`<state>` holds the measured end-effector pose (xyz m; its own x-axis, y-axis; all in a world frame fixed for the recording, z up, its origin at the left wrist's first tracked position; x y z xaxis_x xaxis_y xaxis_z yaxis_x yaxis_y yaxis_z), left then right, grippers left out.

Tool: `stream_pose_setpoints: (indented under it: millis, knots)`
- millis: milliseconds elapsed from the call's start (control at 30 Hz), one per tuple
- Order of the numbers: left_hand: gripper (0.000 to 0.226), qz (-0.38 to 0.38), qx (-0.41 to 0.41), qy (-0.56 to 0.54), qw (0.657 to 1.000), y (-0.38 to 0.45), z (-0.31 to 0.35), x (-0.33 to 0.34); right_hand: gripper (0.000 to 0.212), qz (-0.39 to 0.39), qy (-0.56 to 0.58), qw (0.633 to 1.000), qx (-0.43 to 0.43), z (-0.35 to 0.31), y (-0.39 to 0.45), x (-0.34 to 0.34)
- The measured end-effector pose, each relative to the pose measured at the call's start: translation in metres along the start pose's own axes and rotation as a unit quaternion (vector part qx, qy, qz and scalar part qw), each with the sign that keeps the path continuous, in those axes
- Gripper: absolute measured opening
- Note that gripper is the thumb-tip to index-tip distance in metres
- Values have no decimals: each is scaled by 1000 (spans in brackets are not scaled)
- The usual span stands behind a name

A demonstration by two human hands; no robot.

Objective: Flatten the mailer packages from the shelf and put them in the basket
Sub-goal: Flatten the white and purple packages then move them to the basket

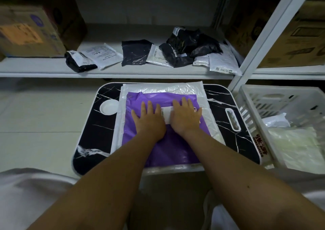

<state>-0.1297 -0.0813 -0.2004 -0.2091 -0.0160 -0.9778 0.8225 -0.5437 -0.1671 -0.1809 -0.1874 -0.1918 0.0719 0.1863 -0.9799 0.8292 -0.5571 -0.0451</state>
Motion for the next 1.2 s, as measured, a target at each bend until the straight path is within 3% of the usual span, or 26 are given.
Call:
stream_pose_setpoints:
  millis: [233, 533, 767, 867, 933, 1033, 1200]
  knots:
    - [55, -4, 29, -5, 1000, -50, -1, 40, 55, -8, -31, 999, 14, 7, -57, 30]
    - [59, 23, 40, 10, 999, -51, -11, 54, 55, -27, 7, 1000, 14, 14, -60, 41]
    - [60, -50, 51, 18, 997, -46, -13, 45, 53, -35, 42, 998, 39, 26, -52, 33]
    - [63, -85, 50, -47, 994, -44, -10, 31, 53, -64, 37, 996, 43, 27, -51, 24]
    - [67, -51, 69, -98, 991, -46, -5, 23, 53, -49, 25, 997, 56, 23, -56, 17]
    - [69, 19, 57, -73, 996, -65, 1, 27, 54, 0, -5, 998, 67, 9, -76, 11]
    - [66, 6, 23, -13, 1000, -91, -5, 54, 59, -20, -40, 998, 41, 5, -106, 40]
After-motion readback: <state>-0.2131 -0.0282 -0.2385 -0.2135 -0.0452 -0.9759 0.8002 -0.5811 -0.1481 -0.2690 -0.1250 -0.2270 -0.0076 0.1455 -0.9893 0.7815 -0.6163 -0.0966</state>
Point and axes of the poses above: each hand's wrist, its own y-axis towards the middle knuckle, its own x-axis out of the palm, z = x × y, the point moved 5 cm from there along y, towards the middle knuckle, and after that the axes turned 1 degree about -x, right-handed, at the moved point
